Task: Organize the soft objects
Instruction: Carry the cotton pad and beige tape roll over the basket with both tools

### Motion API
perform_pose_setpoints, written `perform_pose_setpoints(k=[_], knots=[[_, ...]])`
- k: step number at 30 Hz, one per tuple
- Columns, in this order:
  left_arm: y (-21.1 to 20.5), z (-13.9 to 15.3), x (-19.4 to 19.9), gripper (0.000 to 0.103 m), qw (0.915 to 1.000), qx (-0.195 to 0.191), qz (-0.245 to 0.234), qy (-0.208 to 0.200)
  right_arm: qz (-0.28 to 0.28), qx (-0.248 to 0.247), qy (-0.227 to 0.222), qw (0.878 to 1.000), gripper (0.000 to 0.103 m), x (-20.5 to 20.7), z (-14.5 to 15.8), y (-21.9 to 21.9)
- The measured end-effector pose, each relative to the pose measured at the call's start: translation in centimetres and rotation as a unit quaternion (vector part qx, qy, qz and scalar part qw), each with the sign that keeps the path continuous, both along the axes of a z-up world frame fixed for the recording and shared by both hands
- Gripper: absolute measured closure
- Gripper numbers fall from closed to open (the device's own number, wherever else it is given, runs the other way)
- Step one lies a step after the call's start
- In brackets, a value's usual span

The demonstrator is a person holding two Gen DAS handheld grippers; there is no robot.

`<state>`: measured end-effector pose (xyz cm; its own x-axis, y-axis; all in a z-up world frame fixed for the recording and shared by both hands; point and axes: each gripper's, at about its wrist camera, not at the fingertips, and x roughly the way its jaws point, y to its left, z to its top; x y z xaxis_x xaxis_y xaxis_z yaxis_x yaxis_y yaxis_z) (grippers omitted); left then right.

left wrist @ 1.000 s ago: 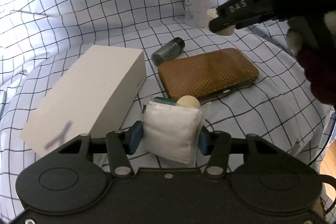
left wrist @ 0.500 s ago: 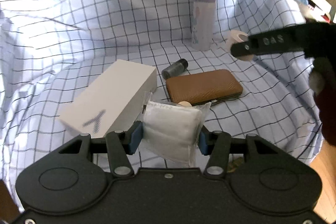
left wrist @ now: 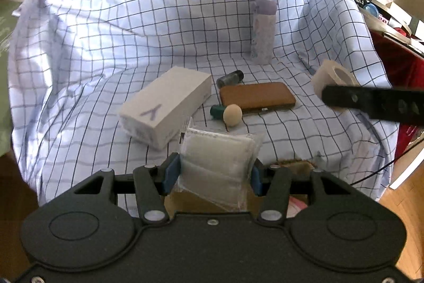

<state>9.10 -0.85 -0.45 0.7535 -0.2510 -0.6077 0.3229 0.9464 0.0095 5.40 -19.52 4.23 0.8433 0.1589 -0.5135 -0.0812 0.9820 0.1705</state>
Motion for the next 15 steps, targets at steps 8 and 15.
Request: perform_pose_setpoints(k=[8, 15], knots=[[0.1, -0.5, -2.3, 0.051, 0.9988, -0.022, 0.029, 0.033, 0.004, 0.038, 0.008, 0.999, 0.058, -5.3, -0.6, 0.2], [-0.1, -1.7, -3.7, 0.051, 0.9961, -0.025, 0.053, 0.066, -0.009, 0.04, 0.025, 0.999, 0.058, -8.4, -1.2, -0.1]])
